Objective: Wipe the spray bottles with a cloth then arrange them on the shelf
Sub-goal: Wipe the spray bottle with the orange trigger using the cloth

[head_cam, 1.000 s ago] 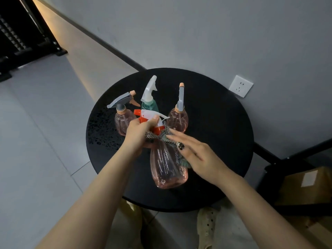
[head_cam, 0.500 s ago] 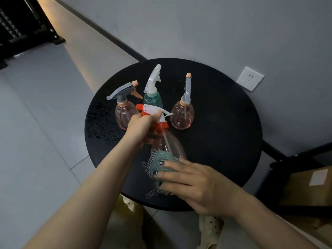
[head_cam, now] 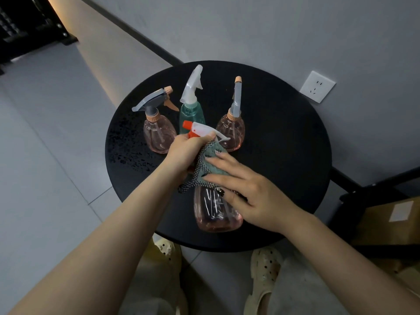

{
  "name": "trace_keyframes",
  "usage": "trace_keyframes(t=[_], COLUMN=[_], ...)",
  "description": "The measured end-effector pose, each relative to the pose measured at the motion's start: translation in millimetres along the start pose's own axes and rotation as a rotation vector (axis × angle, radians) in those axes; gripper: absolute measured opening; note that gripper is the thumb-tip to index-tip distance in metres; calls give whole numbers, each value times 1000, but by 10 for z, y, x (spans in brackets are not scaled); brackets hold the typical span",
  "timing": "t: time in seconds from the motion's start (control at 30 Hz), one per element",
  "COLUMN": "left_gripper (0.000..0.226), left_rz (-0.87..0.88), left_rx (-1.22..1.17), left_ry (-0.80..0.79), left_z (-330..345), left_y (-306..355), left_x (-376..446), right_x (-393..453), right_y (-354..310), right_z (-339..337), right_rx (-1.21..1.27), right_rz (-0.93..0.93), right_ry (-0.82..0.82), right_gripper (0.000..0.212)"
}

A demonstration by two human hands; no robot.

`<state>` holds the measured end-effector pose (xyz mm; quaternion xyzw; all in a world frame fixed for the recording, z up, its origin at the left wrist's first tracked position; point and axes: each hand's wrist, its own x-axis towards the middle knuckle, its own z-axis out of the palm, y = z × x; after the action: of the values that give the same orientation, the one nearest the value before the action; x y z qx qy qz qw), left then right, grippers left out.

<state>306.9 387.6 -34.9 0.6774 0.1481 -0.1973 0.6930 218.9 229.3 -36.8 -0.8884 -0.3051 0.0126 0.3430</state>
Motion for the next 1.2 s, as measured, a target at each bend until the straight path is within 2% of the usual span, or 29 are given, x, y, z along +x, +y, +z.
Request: trace_keyframes(t=[0.13, 0.23, 0.37, 0.47, 0.57, 0.7, 0.8, 0.93, 1.03, 1.2], left_gripper=[18, 22, 28, 24, 30, 23, 30, 23, 42, 40], left_rz=[-7, -20, -33, -38, -20, -40, -49, -36, -45, -40], left_rx=[43, 67, 72, 71, 43, 35, 18, 18, 48, 102], left_ry=[53, 28, 15, 16, 4, -41, -33, -27, 2, -16], left_z=[-74, -117, -139, -107, -71, -11, -11, -46, -102, -131], left_y=[19, 43, 16, 10, -18, -56, -51, -27, -3, 0], left_x=[48, 25, 29, 35, 49, 20, 20, 43, 71, 48], right_x=[-107, -193, -254, -213, -146, -79, -65, -96, -138, -183], right_y=[-88, -128, -108, -98, -76, -21, -34, -73, -118, -169], right_z=[46, 127, 163, 95, 50, 31, 43, 55, 88, 146], right_rx=[-227, -346, -399, -308, -155, 76, 114, -40, -221, -395], right_rz=[-227, -371, -447, -348, -183, 47, 93, -66, -254, -446], right_ry=[-65, -122, -147, -103, -29, 60, 82, 51, -32, -127], right_gripper=[31, 28, 28, 29, 32, 35, 38, 34, 28, 28])
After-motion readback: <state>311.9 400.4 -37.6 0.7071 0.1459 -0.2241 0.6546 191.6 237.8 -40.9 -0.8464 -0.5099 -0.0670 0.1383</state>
